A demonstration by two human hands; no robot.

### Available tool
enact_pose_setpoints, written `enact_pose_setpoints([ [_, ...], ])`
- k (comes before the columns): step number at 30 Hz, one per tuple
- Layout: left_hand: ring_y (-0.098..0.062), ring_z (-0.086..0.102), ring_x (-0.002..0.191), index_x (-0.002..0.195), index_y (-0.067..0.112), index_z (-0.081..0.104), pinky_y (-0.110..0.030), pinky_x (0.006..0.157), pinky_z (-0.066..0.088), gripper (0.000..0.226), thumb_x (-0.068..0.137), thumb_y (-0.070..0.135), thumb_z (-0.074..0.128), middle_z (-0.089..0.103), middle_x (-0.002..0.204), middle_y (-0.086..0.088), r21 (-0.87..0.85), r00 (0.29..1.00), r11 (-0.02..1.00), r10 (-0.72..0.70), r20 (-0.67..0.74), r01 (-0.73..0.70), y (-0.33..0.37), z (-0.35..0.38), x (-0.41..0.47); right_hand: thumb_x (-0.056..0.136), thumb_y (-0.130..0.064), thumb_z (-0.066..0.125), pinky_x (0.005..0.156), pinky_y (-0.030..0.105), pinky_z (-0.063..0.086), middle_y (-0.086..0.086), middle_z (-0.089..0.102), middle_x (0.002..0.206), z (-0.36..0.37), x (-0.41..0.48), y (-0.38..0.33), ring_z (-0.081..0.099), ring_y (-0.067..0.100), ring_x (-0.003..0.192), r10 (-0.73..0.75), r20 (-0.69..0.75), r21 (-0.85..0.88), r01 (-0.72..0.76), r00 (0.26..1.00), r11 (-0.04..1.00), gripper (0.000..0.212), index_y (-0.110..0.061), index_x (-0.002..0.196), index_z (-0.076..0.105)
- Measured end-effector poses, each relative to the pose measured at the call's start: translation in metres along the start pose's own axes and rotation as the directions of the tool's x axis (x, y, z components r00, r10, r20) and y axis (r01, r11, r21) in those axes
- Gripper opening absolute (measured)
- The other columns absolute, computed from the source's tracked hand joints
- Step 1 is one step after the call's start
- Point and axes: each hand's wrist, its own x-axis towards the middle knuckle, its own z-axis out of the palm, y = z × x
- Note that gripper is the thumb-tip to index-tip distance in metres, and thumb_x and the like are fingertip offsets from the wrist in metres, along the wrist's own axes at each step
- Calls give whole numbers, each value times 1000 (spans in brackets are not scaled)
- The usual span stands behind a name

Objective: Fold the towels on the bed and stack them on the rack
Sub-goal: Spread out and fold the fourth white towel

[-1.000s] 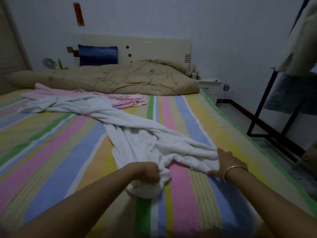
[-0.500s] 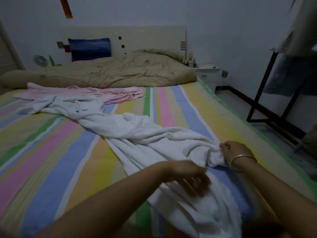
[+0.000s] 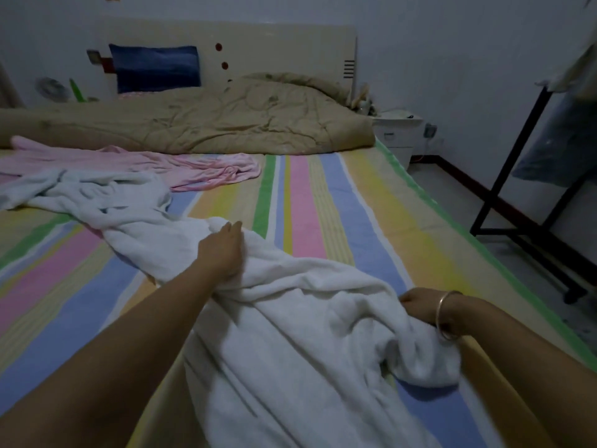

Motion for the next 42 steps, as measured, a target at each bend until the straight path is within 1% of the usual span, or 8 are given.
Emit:
enact_pose_setpoints([
  [3, -33, 53, 120, 151, 12, 22, -38, 98, 42, 69, 92, 26, 53, 50, 137, -19, 51, 973, 997, -75, 220, 66, -7, 14, 7, 92, -33, 59, 74, 35, 56, 8, 73, 91, -2, -2, 4, 69, 25, 81, -42, 214, 266, -17, 976, 964, 30, -7, 103, 71],
  [7, -33, 60, 100, 107, 13, 60, -40, 84, 50, 27, 85, 28, 59, 63, 111, -14, -57, 997, 995, -82, -8, 82, -10, 15, 1, 96, -14, 55, 44, 20, 38, -4, 47, 48, -12, -8, 2, 39, 8, 39, -93, 319, 227, 19, 943, 974, 16, -4, 99, 66],
  [12, -34, 58, 81, 89, 16, 68, -37, 63, 44, 23, 82, 38, 67, 48, 104, -13, -77, 928, 989, -142, -346, 122, -7, -2, -23, 92, -34, 60, 55, 19, 46, -3, 61, 72, -35, 4, 0, 56, 10, 59, -23, -34, -275, 13, 999, 961, 27, -13, 104, 71],
  [16, -30, 64, 83, 84, 21, 72, -31, 65, 46, 29, 81, 48, 64, 67, 90, -8, -100, 905, 953, -304, -299, 287, 5, -15, -31, 91, -38, 58, 65, 29, 51, 3, 69, 84, -39, 24, 9, 66, 23, 77, -27, -356, -408, -130, 934, 904, 27, -15, 86, 72],
  [22, -28, 68, 80, 74, 14, 74, -35, 77, 54, 28, 86, 31, 56, 72, 72, -9, -670, 852, 644, -522, -32, 369, 25, -39, 23, 88, -34, 57, 64, 28, 46, 13, 70, 84, -93, 86, 15, 63, 31, 75, 95, -800, 92, -35, 592, 995, 28, -12, 79, 71],
  [29, -38, 57, 110, 128, 15, 55, -42, 92, 44, 35, 95, 24, 48, 63, 120, -19, -573, 859, 815, -351, -373, 85, 28, -61, 148, 92, -31, 49, 82, 40, 47, 25, 66, 104, -193, 181, -17, 60, 42, 96, 340, -821, 486, 251, 458, 837, 36, -3, 99, 70],
  [38, -38, 31, 139, 152, 26, -18, -45, 109, 30, 107, 87, 45, 64, 24, 155, -21, -238, 985, 969, -99, -140, 64, 19, 16, 265, 83, -27, 71, 115, 46, 21, 18, 3, 158, -218, 328, -87, 12, 37, 143, -11, -687, 241, 242, 727, 940, 107, -25, 151, -13],
  [42, -42, 57, 112, 155, 11, 5, -47, 92, 46, 82, 91, 28, 54, 53, 132, -28, -134, 982, 991, -46, -184, 21, 10, 95, 249, 97, -52, 35, 118, 49, 5, 9, -11, 160, -141, 362, -77, -7, 32, 147, -29, -427, -213, -69, 904, 975, 75, -30, 151, -12],
])
